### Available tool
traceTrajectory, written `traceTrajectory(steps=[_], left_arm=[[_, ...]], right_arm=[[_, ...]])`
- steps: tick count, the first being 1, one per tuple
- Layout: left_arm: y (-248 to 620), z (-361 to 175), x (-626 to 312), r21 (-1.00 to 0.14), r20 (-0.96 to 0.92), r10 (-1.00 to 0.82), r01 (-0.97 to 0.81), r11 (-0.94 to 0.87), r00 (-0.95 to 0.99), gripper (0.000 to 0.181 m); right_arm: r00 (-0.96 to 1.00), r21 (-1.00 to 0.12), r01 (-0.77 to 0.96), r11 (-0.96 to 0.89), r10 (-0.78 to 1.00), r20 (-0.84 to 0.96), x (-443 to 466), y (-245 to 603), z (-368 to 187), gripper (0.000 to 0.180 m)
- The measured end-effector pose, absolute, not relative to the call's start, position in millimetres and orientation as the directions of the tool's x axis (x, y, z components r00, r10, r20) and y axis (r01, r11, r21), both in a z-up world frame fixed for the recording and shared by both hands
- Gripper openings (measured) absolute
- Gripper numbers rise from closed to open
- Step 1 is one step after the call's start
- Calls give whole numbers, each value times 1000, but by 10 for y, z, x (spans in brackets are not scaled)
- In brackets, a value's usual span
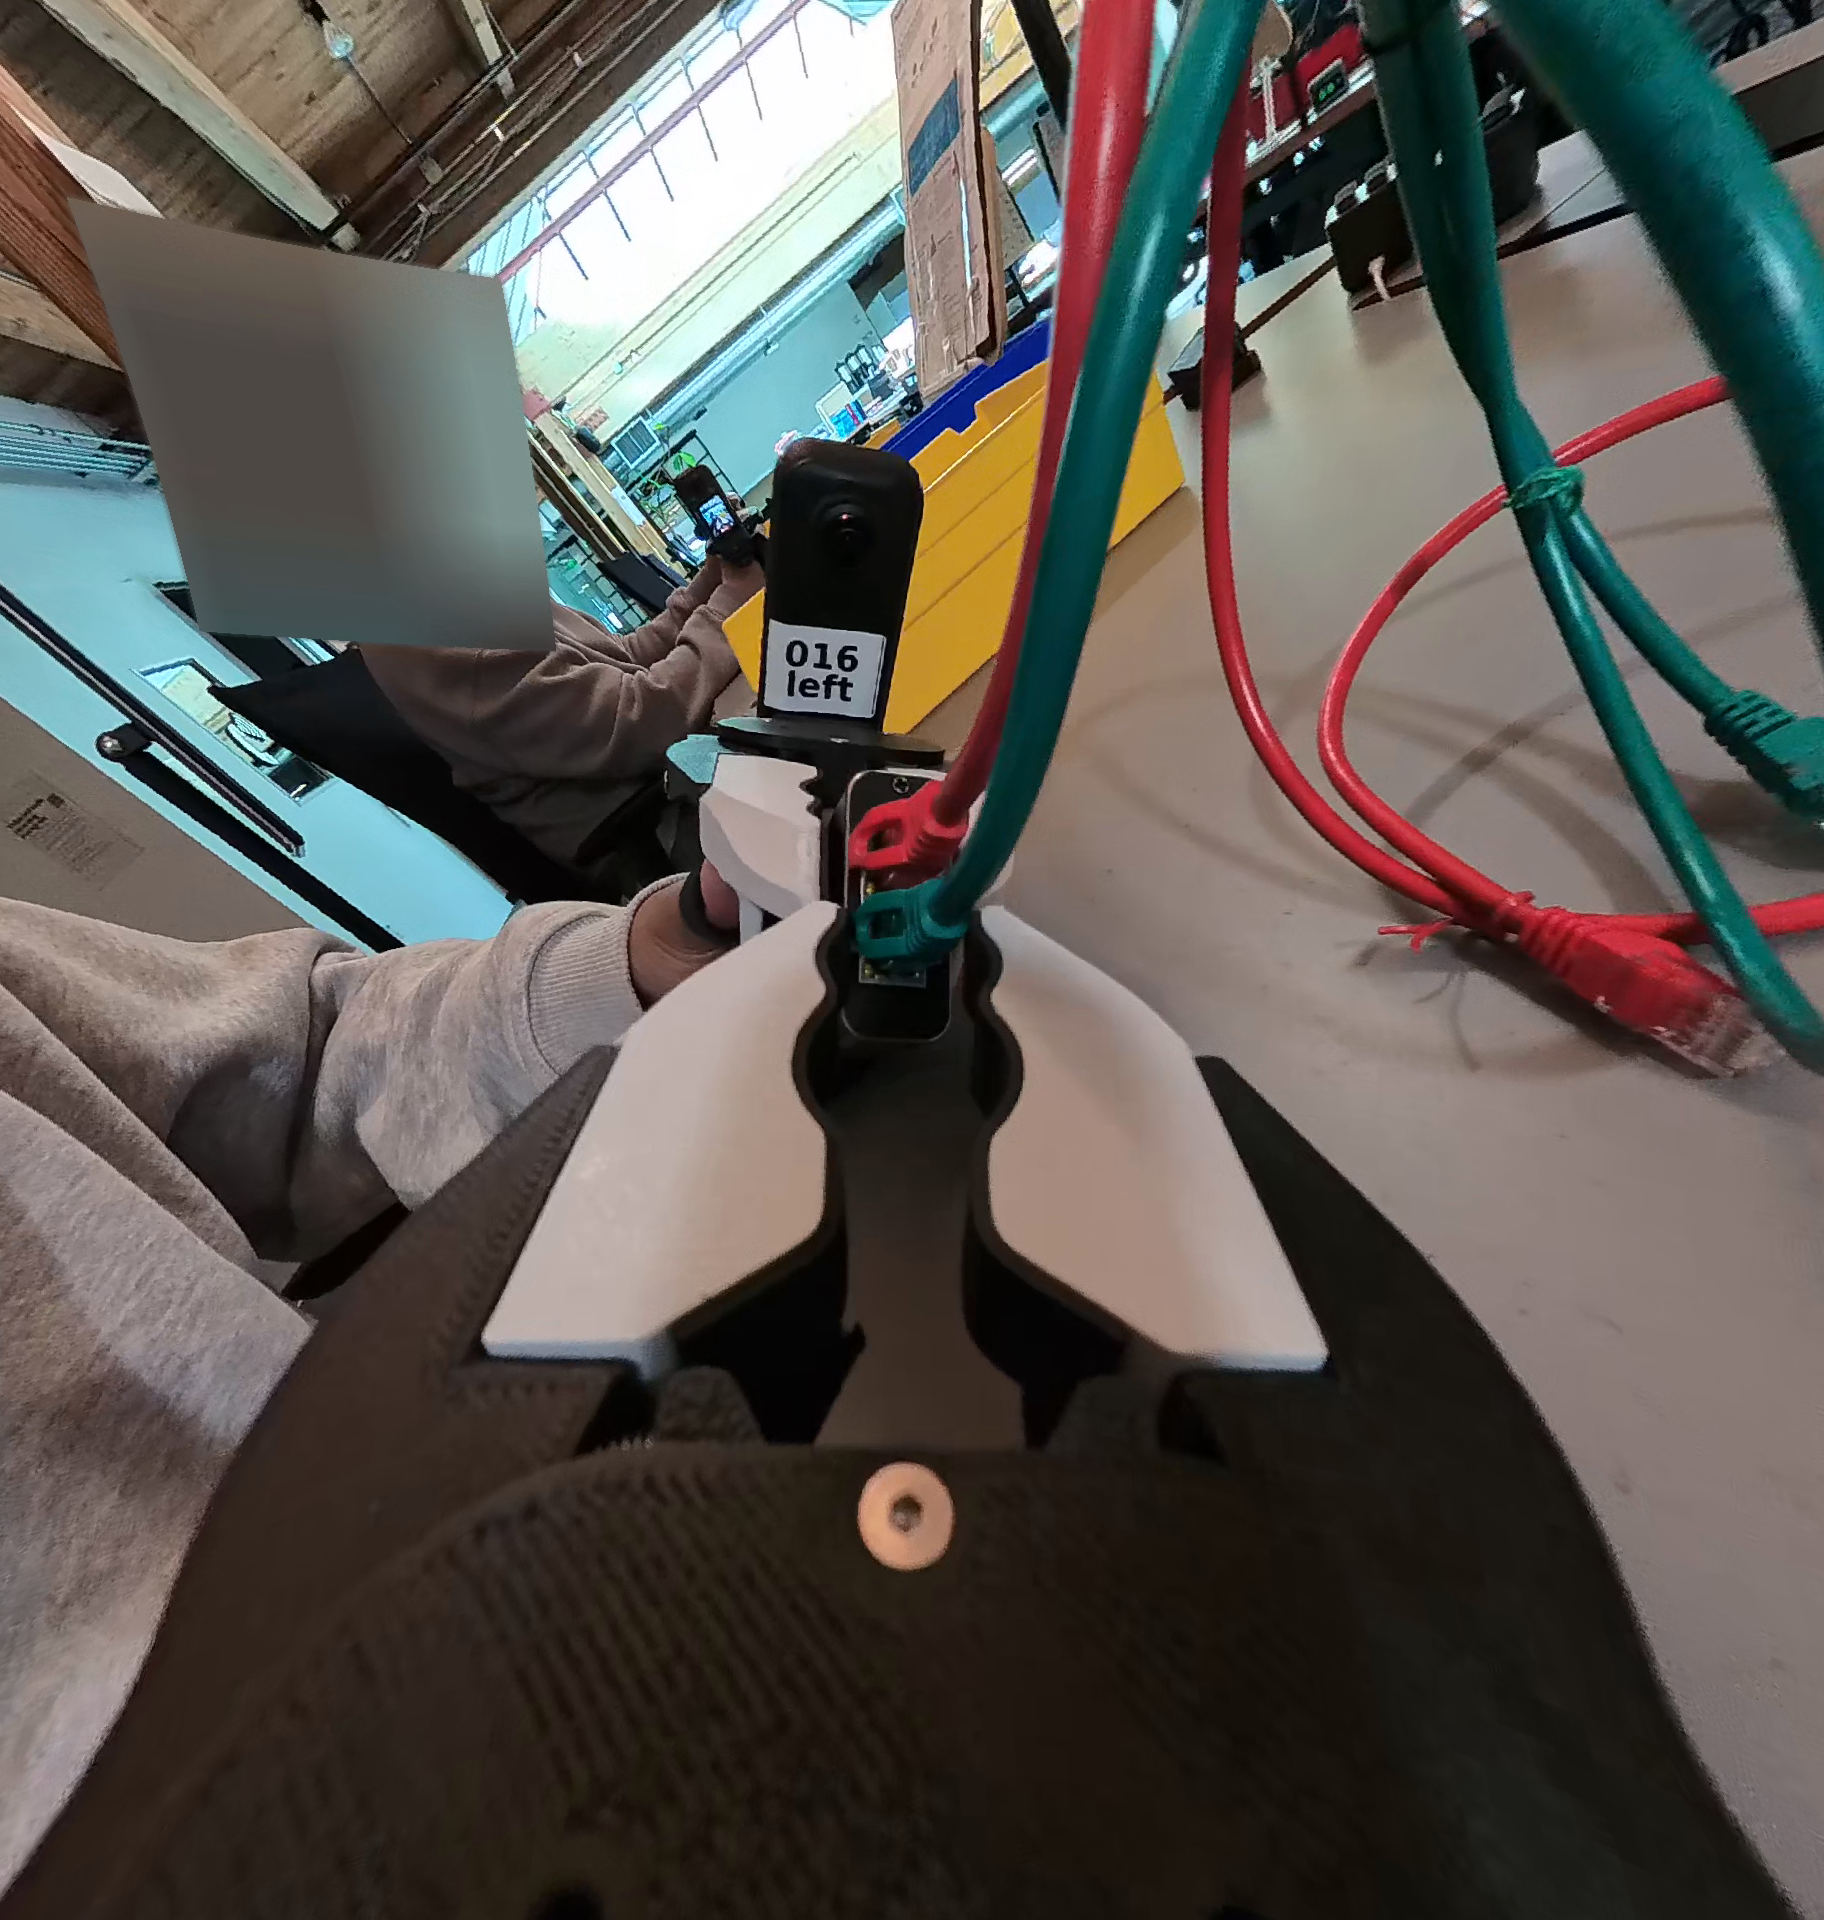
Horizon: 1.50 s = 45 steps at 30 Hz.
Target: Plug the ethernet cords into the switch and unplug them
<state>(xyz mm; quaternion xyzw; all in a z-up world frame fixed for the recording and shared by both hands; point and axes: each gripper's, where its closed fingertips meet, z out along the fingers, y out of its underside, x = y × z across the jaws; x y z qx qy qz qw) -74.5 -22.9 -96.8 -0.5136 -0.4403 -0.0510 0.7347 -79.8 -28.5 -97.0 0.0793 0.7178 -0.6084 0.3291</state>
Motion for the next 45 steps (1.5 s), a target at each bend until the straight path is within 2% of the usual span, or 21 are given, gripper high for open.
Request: traceTrajectory(steps=[20, 34, 45], left_arm=[[-220, -964, -746, -707, 702, 376, 529, 469, 604, 24], [-193, -889, -736, -647, 752, 315, 557, 521, 579, 26], [-185, -826, -719, -668, 729, 311, 538, 514, 609, 26]], right_arm=[[-752, -808, 527, 264, -298, -588, -786, -275, -975, 19], [-805, -856, 447, 258, -301, -511, -763, -261, -909, 16], [-821, -865, 437, 245, -285, -495, -741, -251, -839, 14]])
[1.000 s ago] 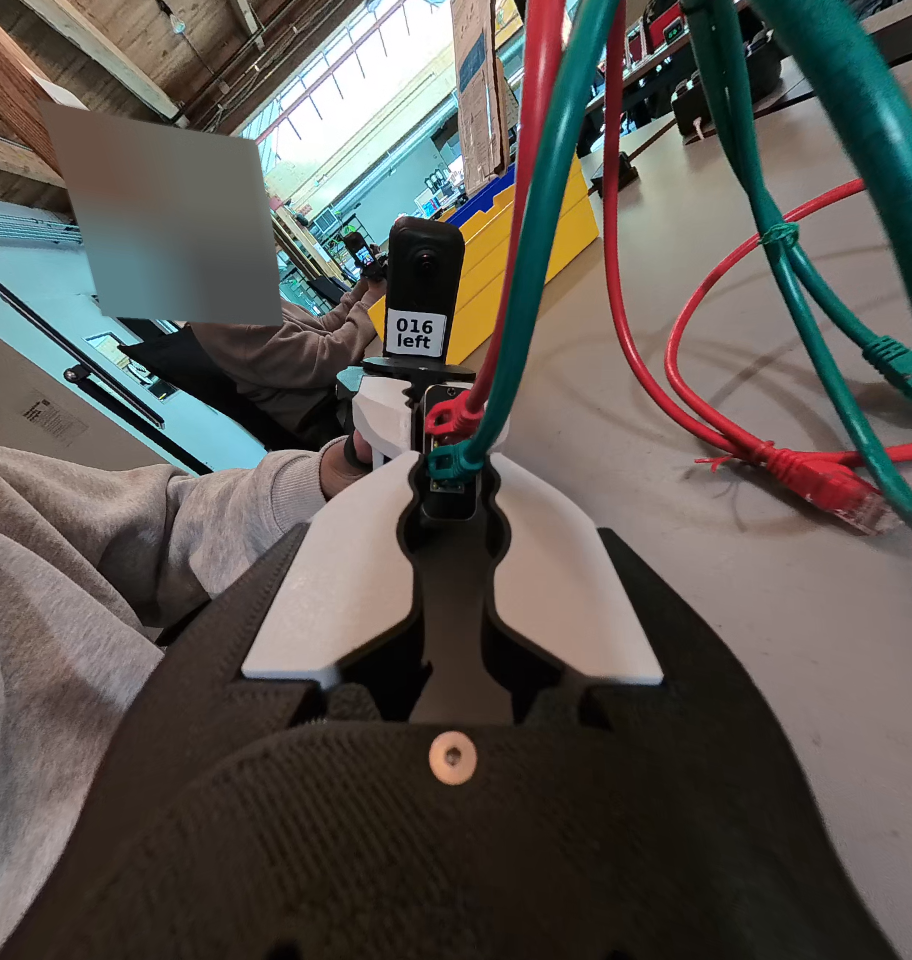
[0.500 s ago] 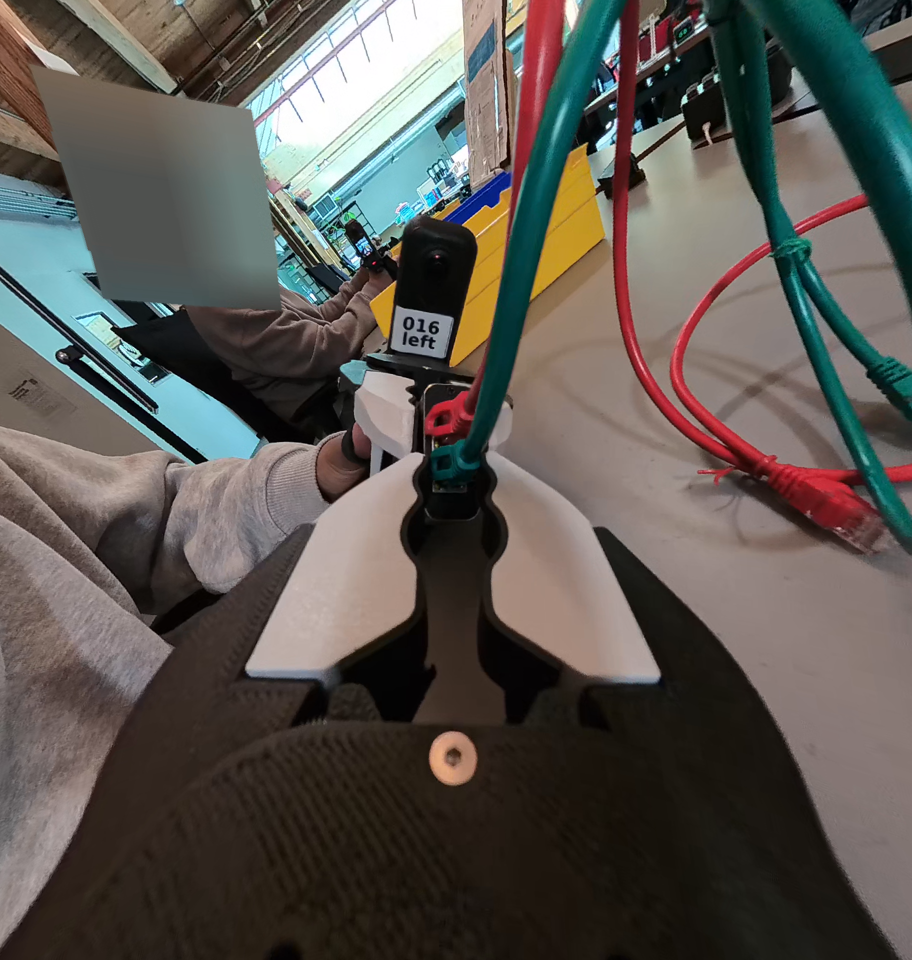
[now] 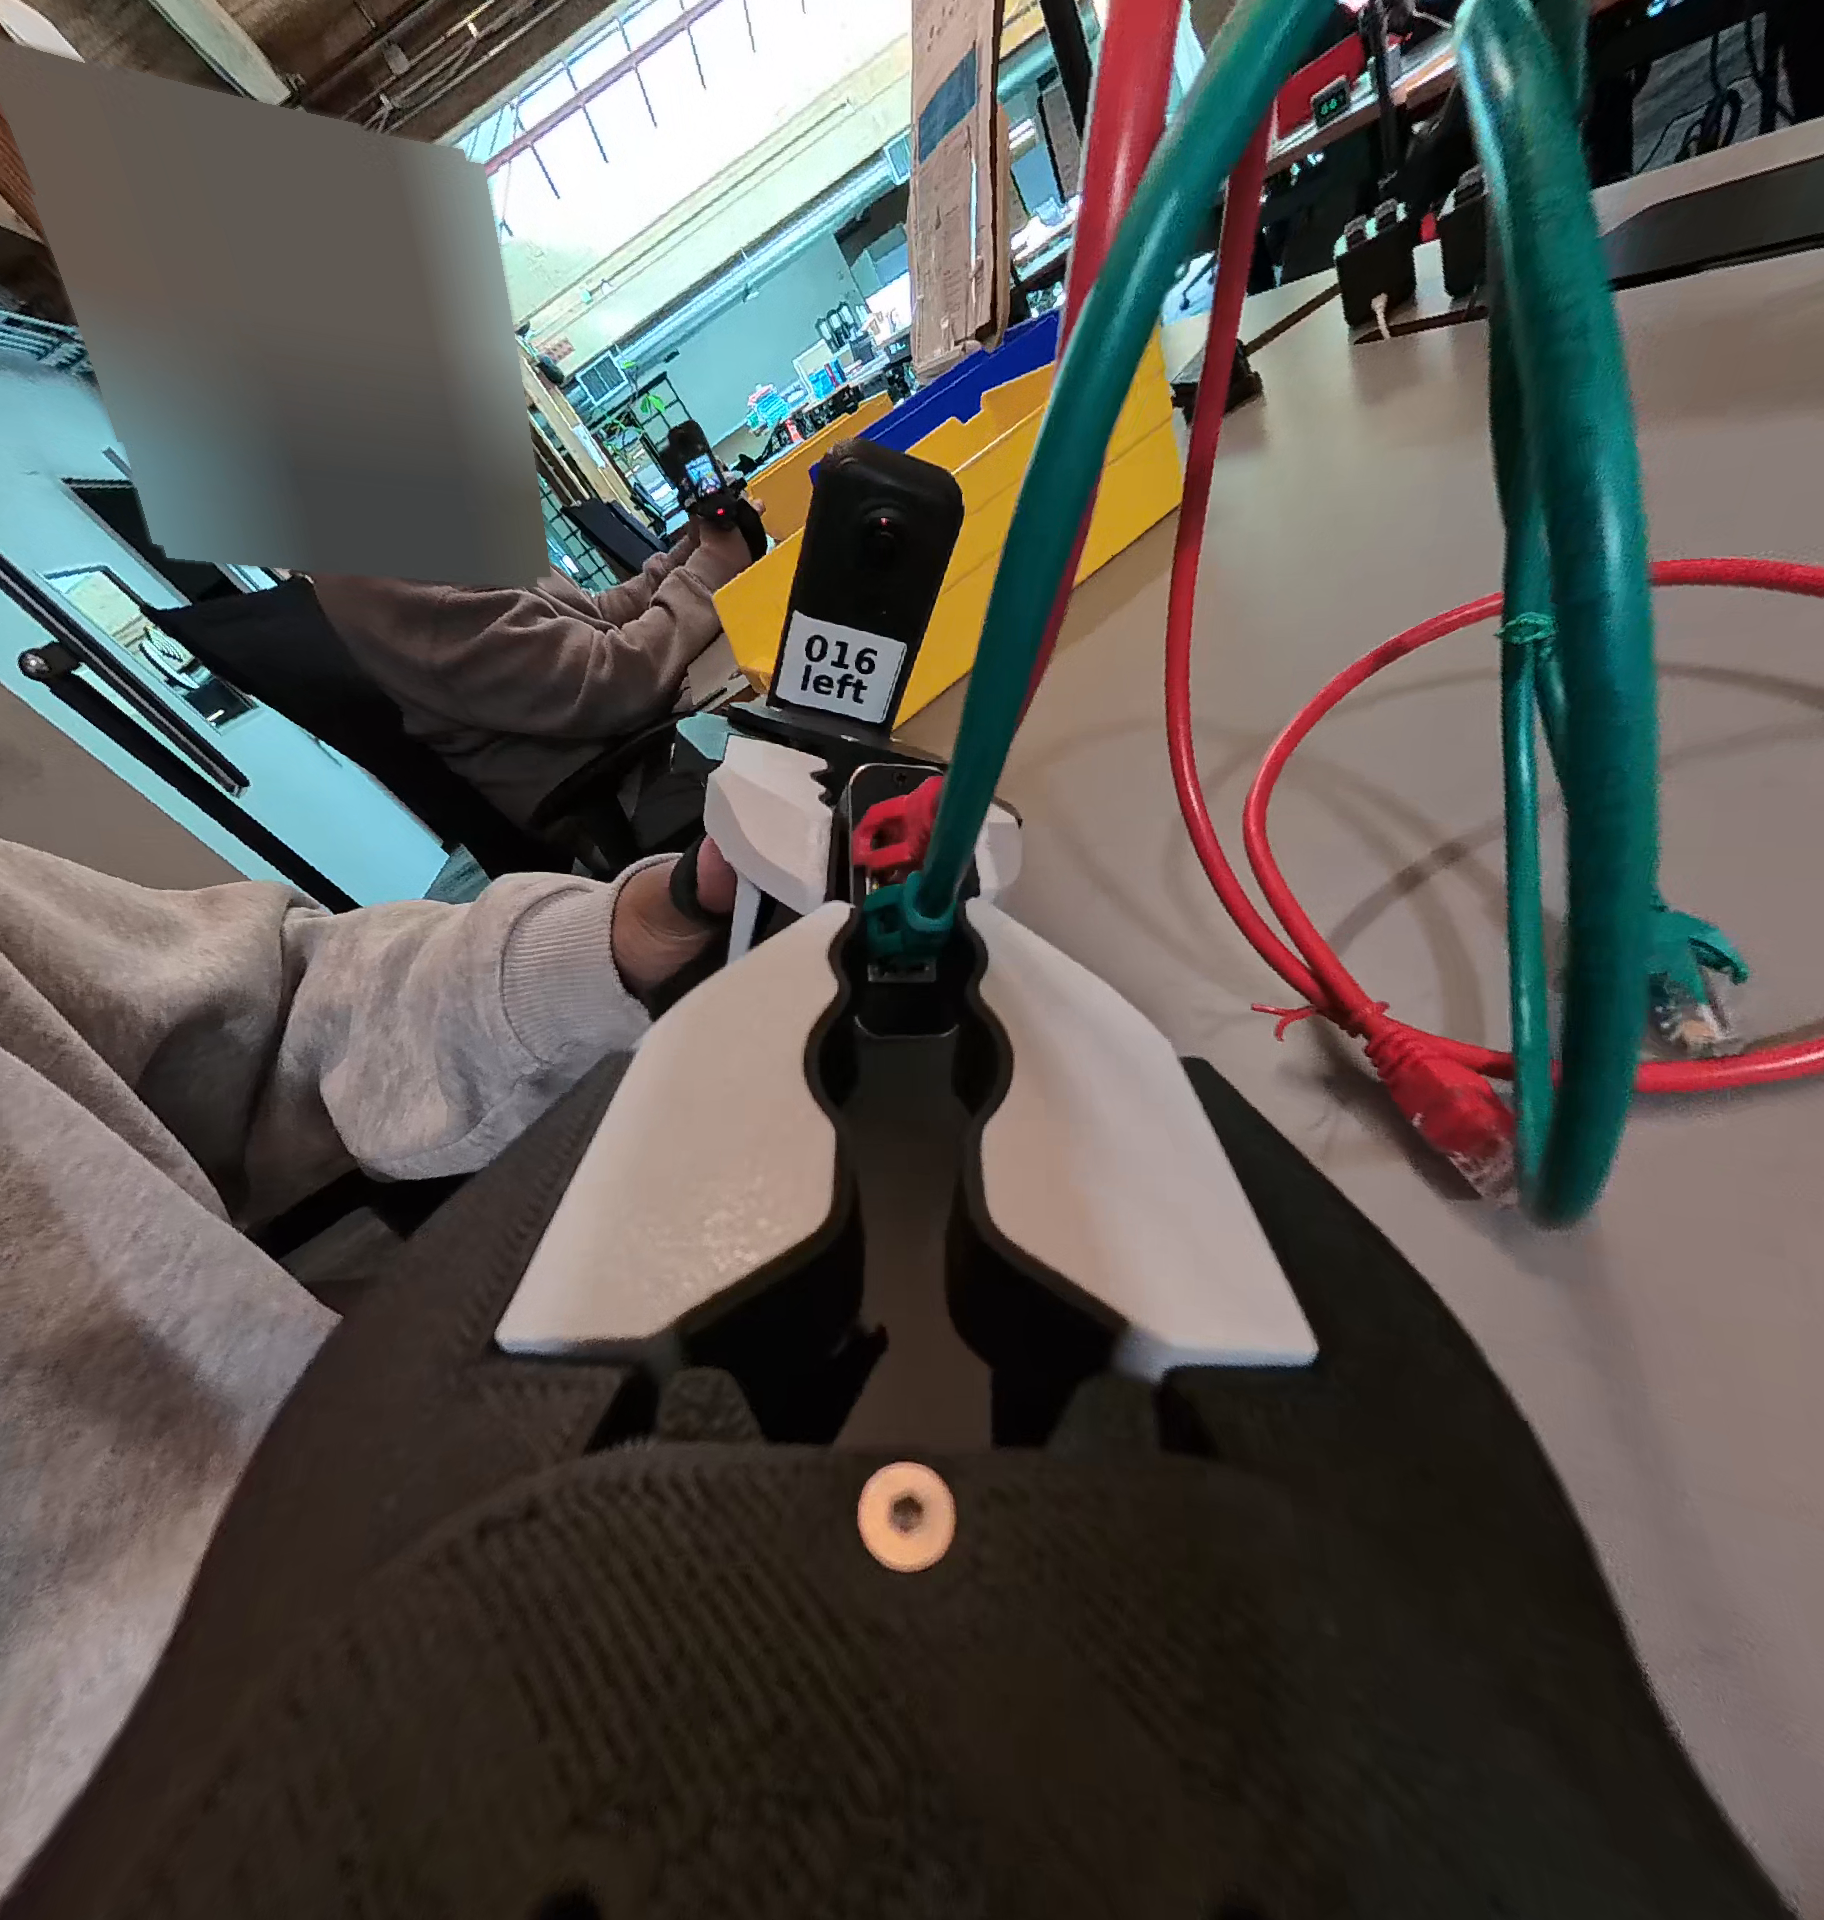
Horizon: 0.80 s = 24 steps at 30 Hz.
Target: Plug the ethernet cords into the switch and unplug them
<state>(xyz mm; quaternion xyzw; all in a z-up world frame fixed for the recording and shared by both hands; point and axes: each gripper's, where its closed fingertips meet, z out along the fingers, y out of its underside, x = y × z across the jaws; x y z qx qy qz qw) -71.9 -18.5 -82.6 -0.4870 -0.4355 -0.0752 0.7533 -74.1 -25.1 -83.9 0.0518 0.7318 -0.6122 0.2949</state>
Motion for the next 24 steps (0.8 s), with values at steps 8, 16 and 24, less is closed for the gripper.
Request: traceTrajectory(steps=[8, 16, 24], left_arm=[[-156, -826, -742, -570, 797, 204, 595, 567, 569, 26], [-57, -823, -759, -540, 812, 169, 608, 582, 559, 27], [-92, -746, -744, -576, 758, 152, 543, 611, 634, 26]], right_arm=[[-711, -761, 627, 164, -279, -646, -835, -286, -730, 13], [-649, -687, 724, 68, -272, -711, -923, -282, -656, 12], [-788, -818, 574, 44, -243, -566, -910, -302, -601, 14]])
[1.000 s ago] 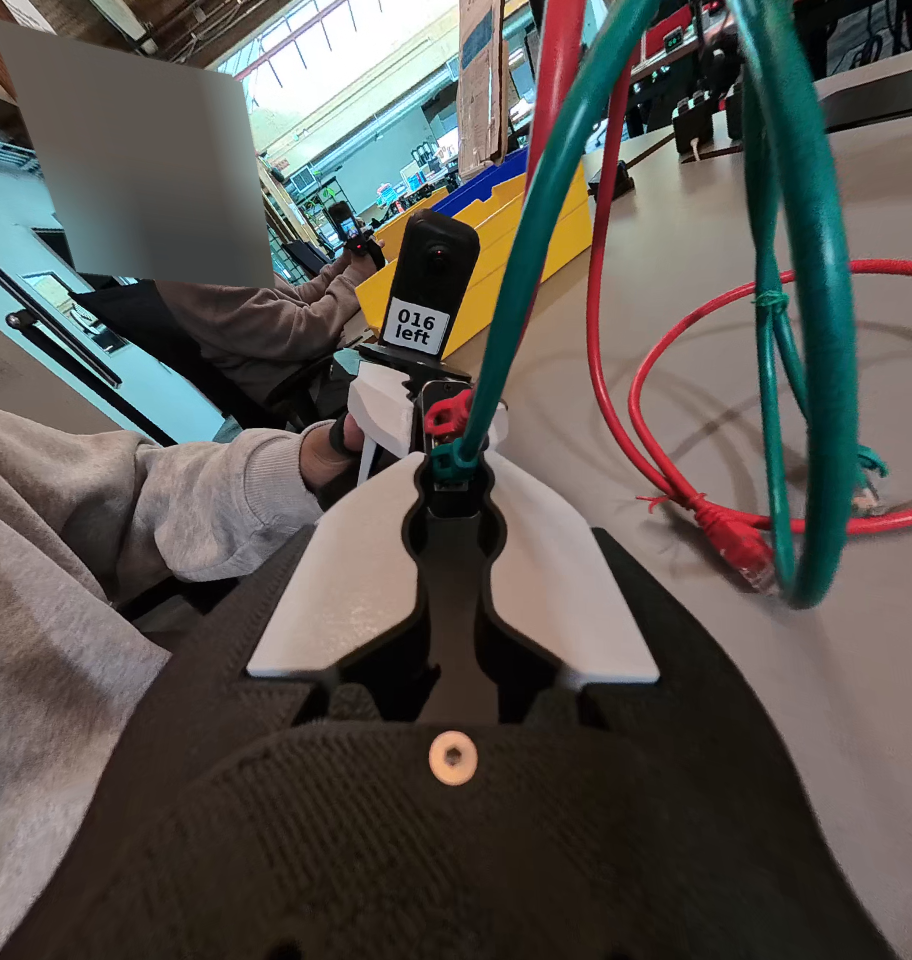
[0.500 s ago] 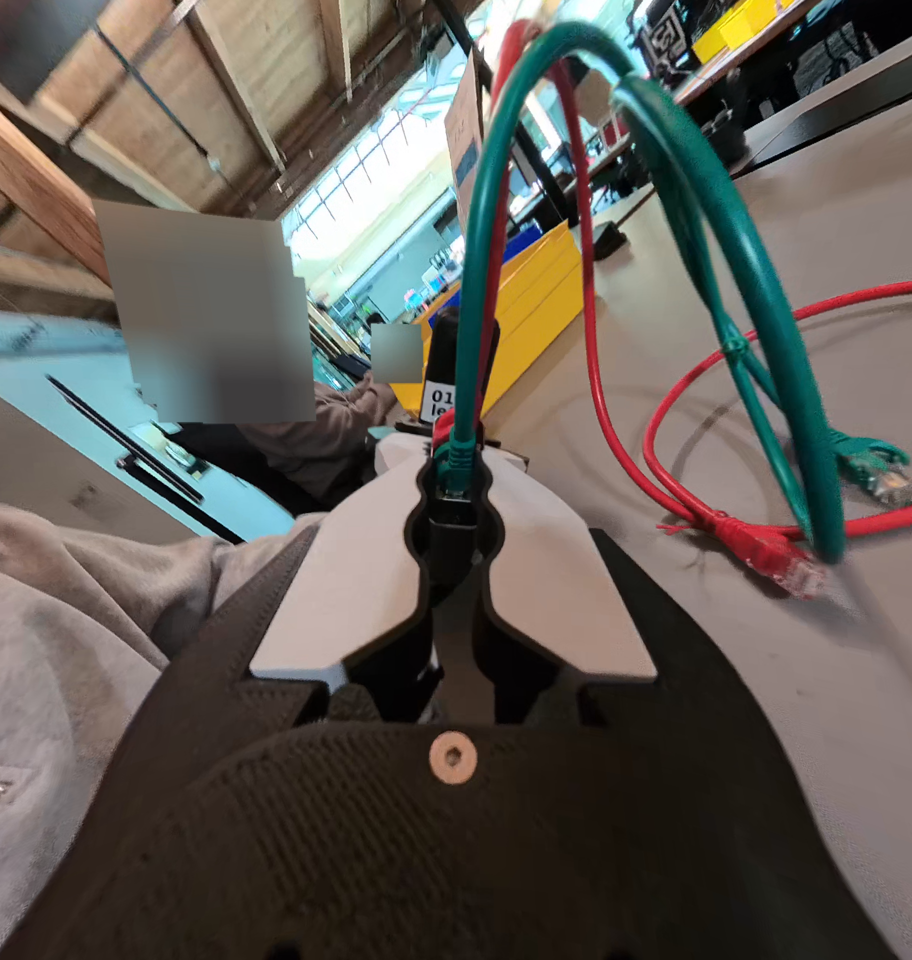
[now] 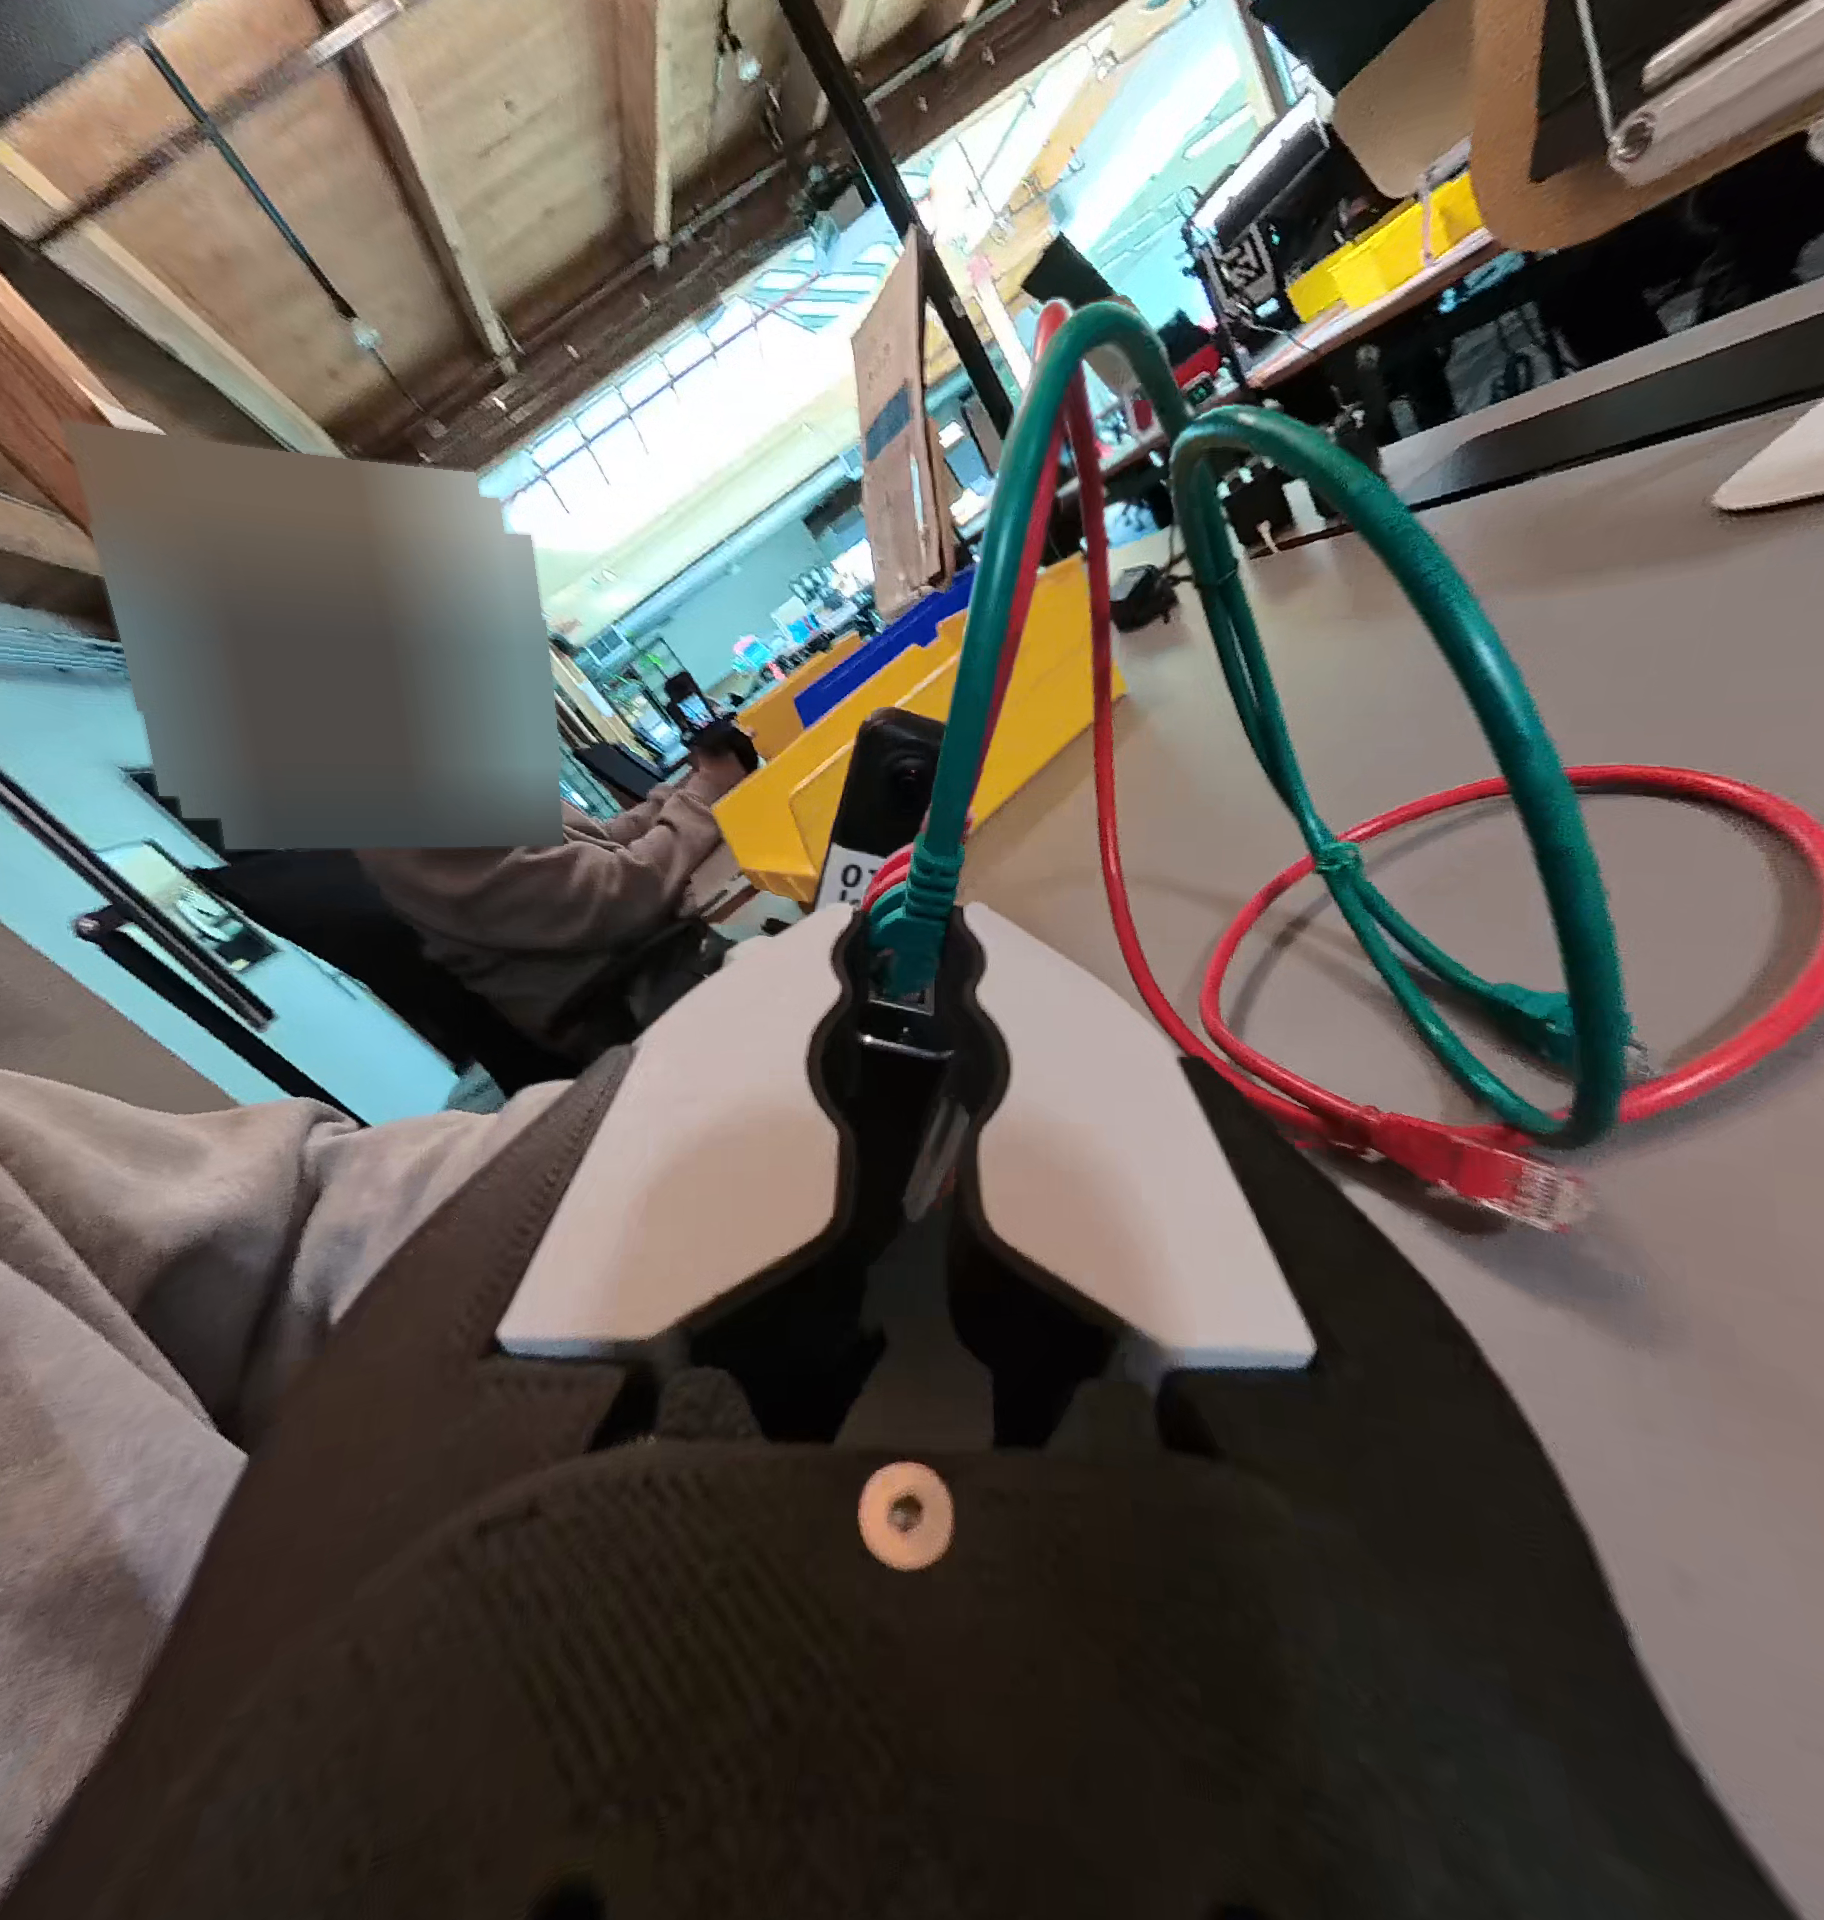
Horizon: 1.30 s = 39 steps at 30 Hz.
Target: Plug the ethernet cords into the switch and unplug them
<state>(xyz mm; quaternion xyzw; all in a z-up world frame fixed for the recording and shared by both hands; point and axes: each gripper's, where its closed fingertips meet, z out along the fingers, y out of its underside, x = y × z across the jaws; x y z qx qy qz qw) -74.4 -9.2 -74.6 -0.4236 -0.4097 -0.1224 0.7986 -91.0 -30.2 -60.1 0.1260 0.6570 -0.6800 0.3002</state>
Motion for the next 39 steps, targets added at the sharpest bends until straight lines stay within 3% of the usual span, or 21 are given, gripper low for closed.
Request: traceTrajectory(steps=[7, 10, 17, 21, 28, 33, 39], left_arm=[[113, -677, -743, -503, 762, 53, 538, 676, 645, 55], [88, -637, -737, -460, 762, 34, 503, 732, 647, 38], [-205, -630, -759, -553, 733, 212, 384, 739, 647, 24], [-462, -601, -767, -519, 742, 216, 340, 784, 635, 24], [-696, -597, -772, -574, 726, 303, 300, 762, 617, 25], [-835, -641, -786, -505, 762, 266, 283, 816, 590, 25], [-640, -662, -787, -504, 764, 237, 326, 800, 600, 25]], right_arm=[[-564, -561, 818, -131, -379, -734, -1110, -163, -442, 14], [-542, -521, 837, -167, -372, -753, -1034, -196, -500, 13], [-660, -642, 747, -175, -317, -681, -921, -262, -505, 13], [-661, -666, 739, -103, -302, -687, -826, -324, -629, 12], [-665, -703, 708, 68, -271, -696, -683, -440, -833, 17], [-679, -720, 669, 186, -242, -693, -640, -444, -957, 38], [-689, -726, 670, 155, -234, -686, -704, -423, -933, 37]])
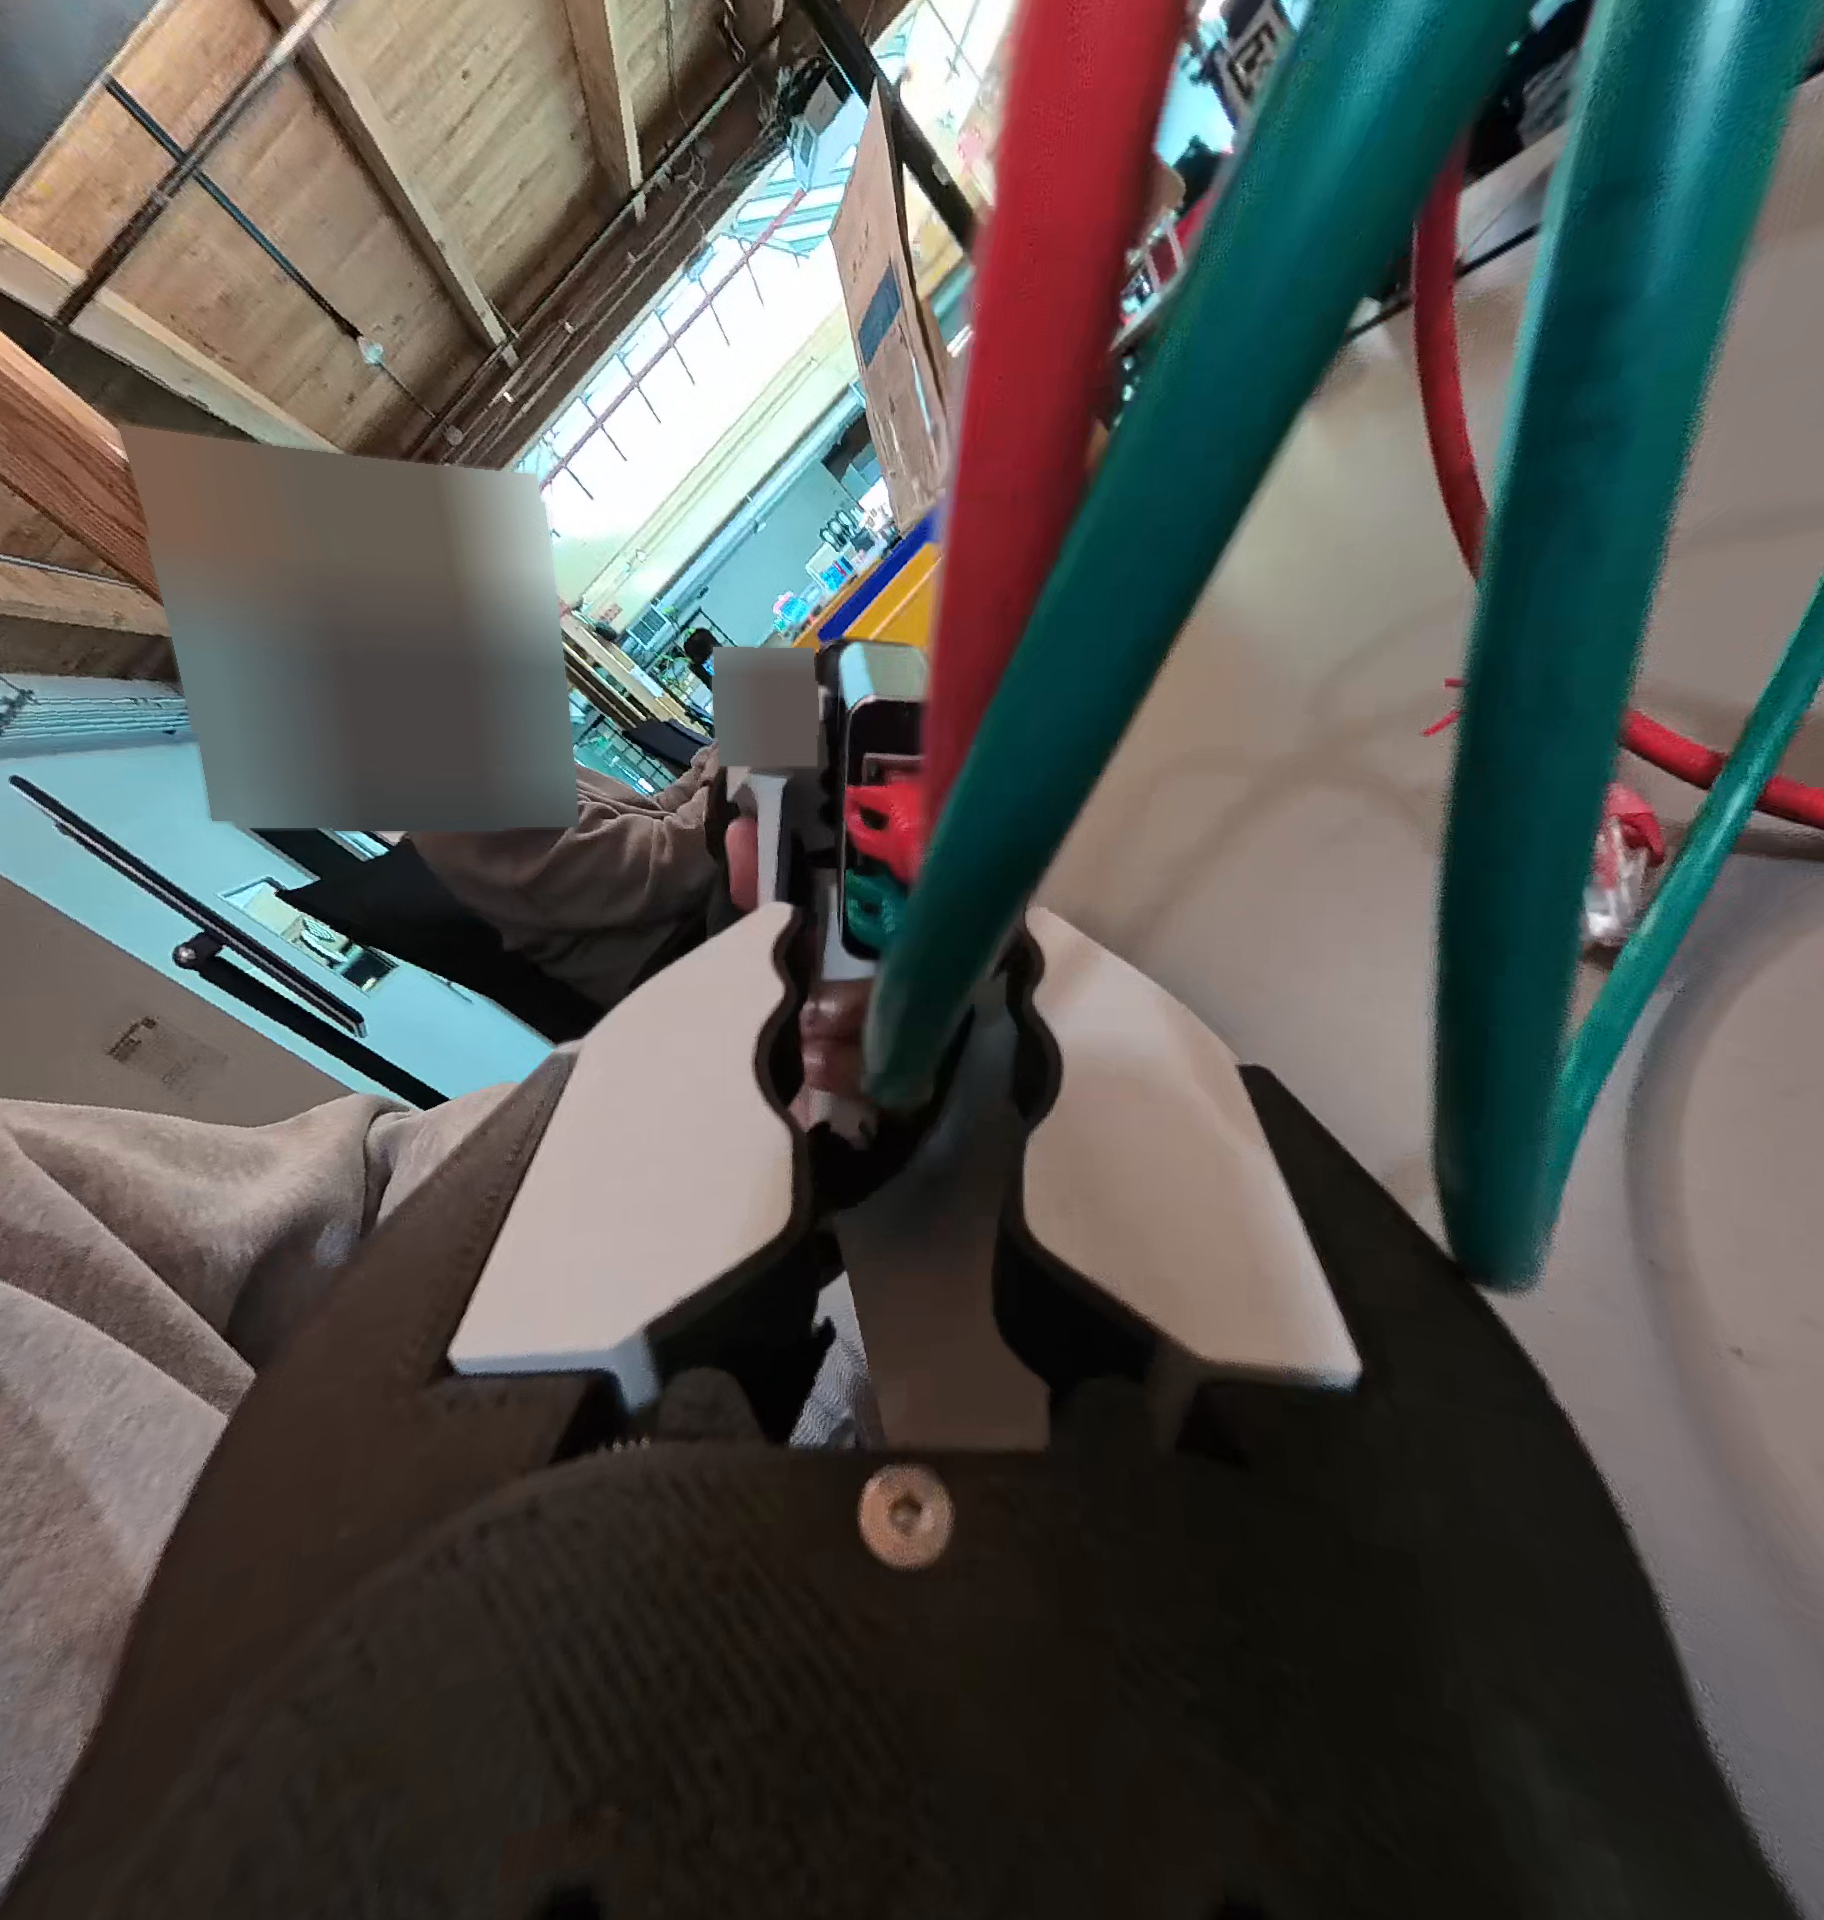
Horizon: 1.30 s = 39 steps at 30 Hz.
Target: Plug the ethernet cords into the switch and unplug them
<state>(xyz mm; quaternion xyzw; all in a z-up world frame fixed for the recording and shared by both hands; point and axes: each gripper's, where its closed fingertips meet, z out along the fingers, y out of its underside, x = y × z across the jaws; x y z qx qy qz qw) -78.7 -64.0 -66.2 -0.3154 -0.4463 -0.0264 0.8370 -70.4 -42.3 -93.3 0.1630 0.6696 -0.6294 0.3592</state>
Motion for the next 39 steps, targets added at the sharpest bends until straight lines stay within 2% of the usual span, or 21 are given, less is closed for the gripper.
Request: traceTrajectory(steps=[4, 7, 13, 18, 39], left_arm=[[-493, -683, -782, -523, 759, 241, 346, 779, 605, 25], [-486, -651, -769, -527, 751, 240, 341, 778, 615, 25], [-553, -650, -771, -520, 754, 242, 329, 788, 611, 24], [-544, -649, -771, -529, 750, 254, 324, 785, 610, 24], [-482, -664, -773, -541, 750, 261, 336, 771, 608, 25]], right_arm=[[-715, -758, 633, 155, -258, -650, -659, -409, -895, 32], [-749, -792, 589, 162, -259, -610, -635, -394, -887, 22], [-724, -781, 603, 162, -299, -622, -646, -365, -834, 27], [-740, -793, 581, 184, -286, -609, -661, -360, -878, 19], [-688, -748, 630, 211, -294, -663, -634, -324, -913, 16]])
